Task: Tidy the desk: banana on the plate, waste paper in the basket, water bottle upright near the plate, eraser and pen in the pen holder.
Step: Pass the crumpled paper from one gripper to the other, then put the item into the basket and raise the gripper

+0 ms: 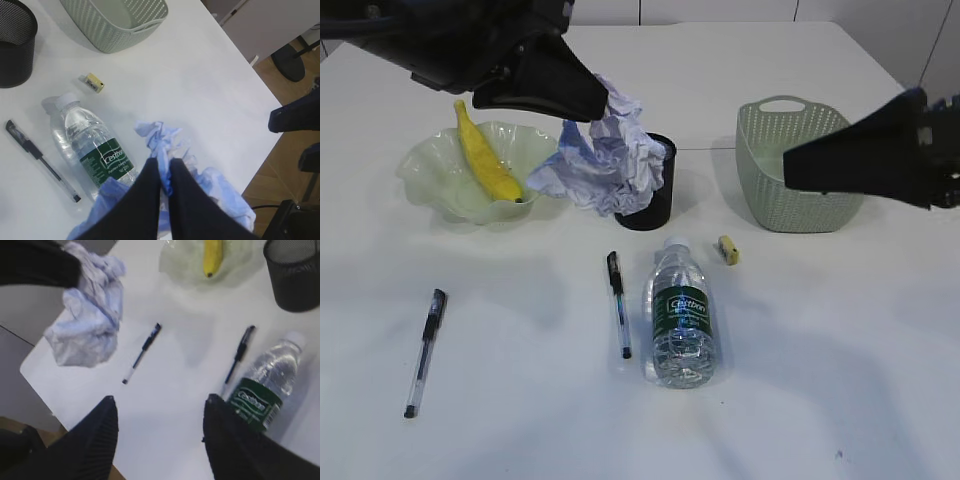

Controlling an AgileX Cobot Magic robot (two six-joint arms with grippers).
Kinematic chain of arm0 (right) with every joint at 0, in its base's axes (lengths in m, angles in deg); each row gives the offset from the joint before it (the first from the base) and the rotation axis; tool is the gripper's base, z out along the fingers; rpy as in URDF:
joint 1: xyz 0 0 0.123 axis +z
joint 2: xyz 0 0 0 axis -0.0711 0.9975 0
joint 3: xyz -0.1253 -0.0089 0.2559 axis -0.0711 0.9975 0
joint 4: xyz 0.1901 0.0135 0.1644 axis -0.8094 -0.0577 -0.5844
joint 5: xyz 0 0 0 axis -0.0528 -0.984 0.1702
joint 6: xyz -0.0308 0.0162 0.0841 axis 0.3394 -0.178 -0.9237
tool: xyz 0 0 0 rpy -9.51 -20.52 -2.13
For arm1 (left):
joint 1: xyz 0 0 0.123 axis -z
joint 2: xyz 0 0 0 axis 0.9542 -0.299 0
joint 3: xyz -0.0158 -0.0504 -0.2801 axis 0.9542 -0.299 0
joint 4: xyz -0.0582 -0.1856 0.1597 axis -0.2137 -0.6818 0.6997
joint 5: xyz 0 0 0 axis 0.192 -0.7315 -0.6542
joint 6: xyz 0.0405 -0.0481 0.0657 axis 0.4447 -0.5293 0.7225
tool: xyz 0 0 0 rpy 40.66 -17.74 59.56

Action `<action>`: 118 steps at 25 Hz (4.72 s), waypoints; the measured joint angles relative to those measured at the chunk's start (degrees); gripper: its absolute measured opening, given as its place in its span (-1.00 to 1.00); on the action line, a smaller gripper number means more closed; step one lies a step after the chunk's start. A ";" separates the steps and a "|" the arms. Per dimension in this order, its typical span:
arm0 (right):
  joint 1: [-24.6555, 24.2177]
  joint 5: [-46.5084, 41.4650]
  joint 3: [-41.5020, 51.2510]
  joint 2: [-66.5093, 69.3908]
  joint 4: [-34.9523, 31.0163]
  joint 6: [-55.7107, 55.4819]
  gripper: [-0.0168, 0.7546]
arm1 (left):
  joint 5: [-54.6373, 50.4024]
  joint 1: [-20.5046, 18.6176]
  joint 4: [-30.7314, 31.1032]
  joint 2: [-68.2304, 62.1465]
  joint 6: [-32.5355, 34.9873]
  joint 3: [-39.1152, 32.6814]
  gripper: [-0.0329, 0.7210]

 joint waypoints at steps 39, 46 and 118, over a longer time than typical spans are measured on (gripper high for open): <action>24.52 23.66 0.00 8.51 -26.35 20.02 0.60 | 1.47 0.00 -2.03 0.00 0.02 0.00 -0.90; 24.52 23.82 -2.02 13.04 -31.65 25.61 0.58 | 1.36 0.00 -2.28 0.03 0.13 0.00 -0.90; 18.40 22.36 -3.73 14.93 24.18 -25.26 -0.75 | -7.09 -32.53 16.73 13.55 -2.64 -17.21 0.09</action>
